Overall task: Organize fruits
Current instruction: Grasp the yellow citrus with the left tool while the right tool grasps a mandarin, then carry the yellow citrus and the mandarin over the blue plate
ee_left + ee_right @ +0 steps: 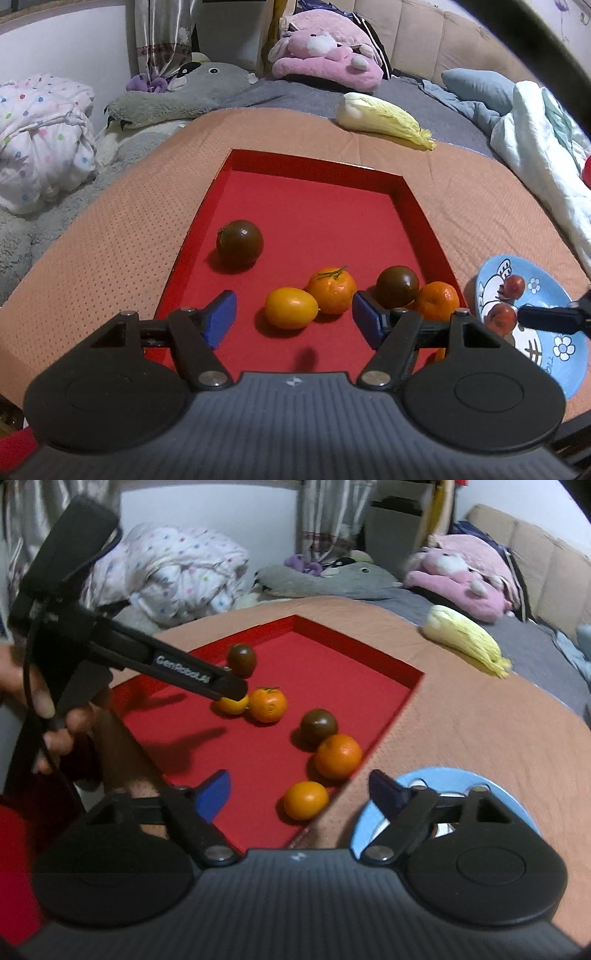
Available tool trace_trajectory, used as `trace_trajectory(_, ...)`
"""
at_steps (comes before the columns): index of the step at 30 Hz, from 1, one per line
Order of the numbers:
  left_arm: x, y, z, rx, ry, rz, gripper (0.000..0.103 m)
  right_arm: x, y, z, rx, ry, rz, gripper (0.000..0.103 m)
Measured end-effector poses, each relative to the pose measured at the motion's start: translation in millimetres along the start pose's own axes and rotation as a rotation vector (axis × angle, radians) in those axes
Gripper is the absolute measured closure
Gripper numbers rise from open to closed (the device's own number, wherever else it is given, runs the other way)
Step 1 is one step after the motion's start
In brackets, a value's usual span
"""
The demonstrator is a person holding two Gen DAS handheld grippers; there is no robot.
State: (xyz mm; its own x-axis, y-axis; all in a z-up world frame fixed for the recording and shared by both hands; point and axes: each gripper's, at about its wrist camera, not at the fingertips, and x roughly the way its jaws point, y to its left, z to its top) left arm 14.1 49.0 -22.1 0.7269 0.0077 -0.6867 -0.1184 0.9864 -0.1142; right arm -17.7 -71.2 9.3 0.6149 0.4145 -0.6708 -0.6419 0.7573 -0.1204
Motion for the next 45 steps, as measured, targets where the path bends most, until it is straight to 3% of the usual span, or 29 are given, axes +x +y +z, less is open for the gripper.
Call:
trace_trajectory(5,7.9,-2.3,-2.8,-0.005,0.036,-0.003,0.029,12.8,7.1,2.0,-0.073,0.032,-0.005,0.037)
trace_trajectory(12,20.8,-6.1,-5.3,0.006,0.078,-0.011,0.029,26.2,32.9,-1.7,-0.305,0.086,-0.051,0.060)
trace_trajectory(16,30.4,-6.9,-4.7,0.011,0.103,-0.017,0.030,32.2,36.6,-3.9,-0.362,0.111,-0.088,0.065)
trace_trajectory(21,44.8,-9.2,-3.7,0.028,0.131,0.000,0.032,33.5,30.1,-3.3,-0.337,0.126,-0.089,0.066)
trace_trajectory(25,49.2,-12.2,-2.1,0.056,0.116,0.008,0.049,37.6,27.2,-0.7,-0.307,0.131,-0.078,0.068)
trace_trajectory(28,50.8,-10.5,-1.1,0.045,0.110,0.003,0.053,37.5,25.1,-1.2,-0.274,0.123,-0.075,0.068)
trace_trajectory(29,51.1,-10.0,-0.8,0.045,0.109,0.003,0.060,36.9,24.5,-1.5,-0.265,0.119,-0.074,0.068)
trace_trajectory(36,50.6,-8.6,-0.9,0.043,0.106,-0.017,0.060,31.3,10.9,1.2,-0.124,0.092,-0.041,0.068)
trace_trajectory(45,33.6,4.0,0.6,-0.054,0.070,-0.078,0.061,19.5,-19.9,-1.8,0.164,0.051,0.055,0.067)
